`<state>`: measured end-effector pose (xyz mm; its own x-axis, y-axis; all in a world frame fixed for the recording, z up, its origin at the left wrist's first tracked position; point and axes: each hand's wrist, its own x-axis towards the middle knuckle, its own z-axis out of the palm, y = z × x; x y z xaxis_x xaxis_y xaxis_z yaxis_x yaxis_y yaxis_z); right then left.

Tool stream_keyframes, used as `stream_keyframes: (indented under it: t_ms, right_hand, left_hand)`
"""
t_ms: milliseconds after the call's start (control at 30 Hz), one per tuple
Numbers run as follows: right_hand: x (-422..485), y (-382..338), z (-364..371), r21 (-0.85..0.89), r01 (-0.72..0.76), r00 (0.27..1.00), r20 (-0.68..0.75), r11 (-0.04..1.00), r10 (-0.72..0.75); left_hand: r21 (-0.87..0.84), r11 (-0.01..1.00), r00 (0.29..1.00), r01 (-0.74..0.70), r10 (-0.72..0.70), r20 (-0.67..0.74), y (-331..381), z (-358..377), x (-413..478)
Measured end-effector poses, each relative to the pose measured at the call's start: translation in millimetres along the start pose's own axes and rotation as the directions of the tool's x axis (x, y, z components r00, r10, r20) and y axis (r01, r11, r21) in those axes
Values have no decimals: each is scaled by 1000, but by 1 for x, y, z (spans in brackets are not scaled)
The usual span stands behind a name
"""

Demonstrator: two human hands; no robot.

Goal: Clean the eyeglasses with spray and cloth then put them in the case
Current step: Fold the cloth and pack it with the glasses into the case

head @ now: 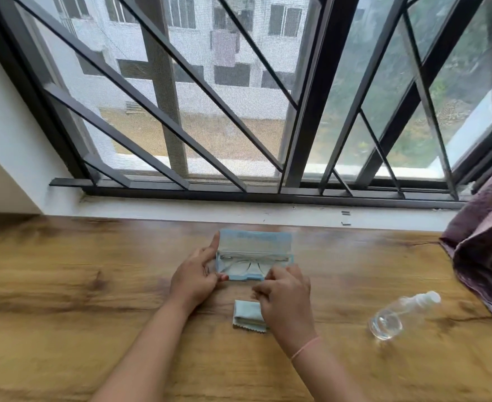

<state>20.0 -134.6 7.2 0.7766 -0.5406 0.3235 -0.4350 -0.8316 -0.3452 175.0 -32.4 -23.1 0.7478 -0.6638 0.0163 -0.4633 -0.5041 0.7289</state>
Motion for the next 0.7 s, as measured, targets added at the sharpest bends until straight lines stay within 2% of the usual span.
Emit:
stream_keyframes:
  t_ms: [100, 467, 600, 700]
  right_hand:
    - [-5, -2, 6, -38, -58, 992, 113, 998, 62]
    - [-7, -4, 17, -79, -129, 971, 194, 989, 142]
    - [-6, -4, 18, -50, -129, 978, 162, 990, 135]
    - [-1, -3, 14, -40, -86, 958, 272, 995, 94]
  left_hand:
    - [-1, 1000, 1000, -4, 4, -1, 0, 0, -1]
    - [32, 999, 1000, -7, 7, 10, 2, -2, -1]
    - [42, 999, 1000, -6, 5, 7, 1, -3, -2]
    - [45, 999, 1000, -7, 7, 8, 2, -2, -1]
